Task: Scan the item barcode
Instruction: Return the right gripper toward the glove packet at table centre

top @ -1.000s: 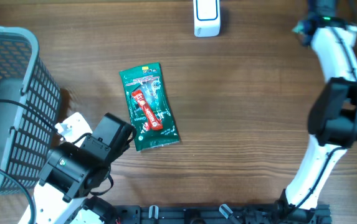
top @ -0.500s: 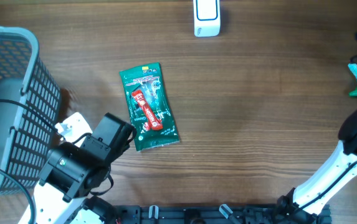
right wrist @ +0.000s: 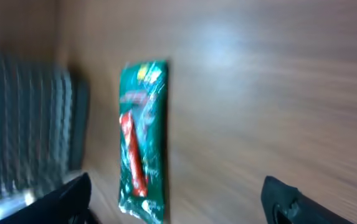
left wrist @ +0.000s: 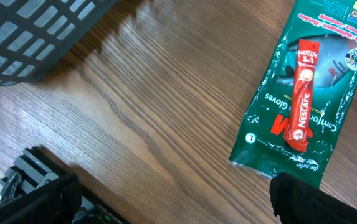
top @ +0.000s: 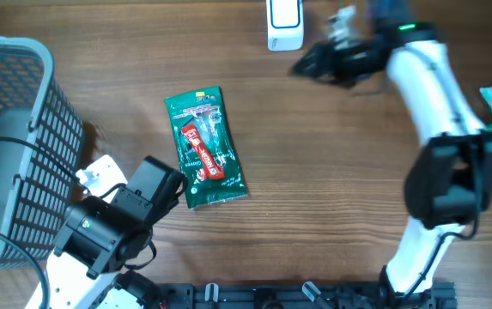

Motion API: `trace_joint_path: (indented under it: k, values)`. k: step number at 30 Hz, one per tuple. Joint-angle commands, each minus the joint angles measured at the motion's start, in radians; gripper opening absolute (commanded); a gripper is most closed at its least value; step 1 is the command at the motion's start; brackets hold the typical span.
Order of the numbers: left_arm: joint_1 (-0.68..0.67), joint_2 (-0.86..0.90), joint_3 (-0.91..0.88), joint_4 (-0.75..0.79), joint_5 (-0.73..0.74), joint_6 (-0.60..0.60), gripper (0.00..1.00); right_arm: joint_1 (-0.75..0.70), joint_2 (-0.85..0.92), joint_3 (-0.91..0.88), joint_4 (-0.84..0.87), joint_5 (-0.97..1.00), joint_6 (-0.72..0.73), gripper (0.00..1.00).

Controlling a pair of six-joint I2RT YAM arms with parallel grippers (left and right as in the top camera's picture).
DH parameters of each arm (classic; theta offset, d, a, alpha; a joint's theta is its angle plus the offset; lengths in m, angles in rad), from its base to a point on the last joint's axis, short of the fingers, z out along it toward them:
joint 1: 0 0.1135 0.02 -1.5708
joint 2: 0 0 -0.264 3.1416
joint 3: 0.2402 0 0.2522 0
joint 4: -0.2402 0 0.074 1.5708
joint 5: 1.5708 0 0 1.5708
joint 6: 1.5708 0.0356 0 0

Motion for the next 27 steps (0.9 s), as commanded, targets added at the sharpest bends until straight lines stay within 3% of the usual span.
trace_joint_path:
  k: [1,6,12,17,22,25,27]
  values:
    - [0.001,-0.004,0.003,-0.001,-0.01,0.001,1.0,0.18,0.021,-0.081,0.066,0.0,-0.053,0.85]
    - [0.001,-0.004,0.003,-0.001,-0.01,0.001,1.0,0.402,0.021,-0.127,0.195,0.023,-0.06,0.83]
    - [0.001,-0.004,0.003,-0.001,-0.01,0.001,1.0,0.572,0.038,-0.142,0.379,0.321,0.079,0.8]
    - [0.001,-0.004,0.003,-0.001,-0.01,0.001,1.0,0.615,0.088,-0.142,0.454,0.446,0.117,0.81]
    - [0.001,-0.004,0.003,-0.001,-0.01,0.001,1.0,0.614,0.165,-0.142,0.448,0.449,0.133,0.8]
    - [0.001,-0.004,0.003,0.0,-0.01,0.001,1.0,0.615,0.203,-0.143,0.426,0.449,0.133,0.72]
    - [0.001,-0.004,0.003,-0.001,-0.01,0.001,1.0,0.618,0.216,-0.143,0.409,0.449,0.132,0.59]
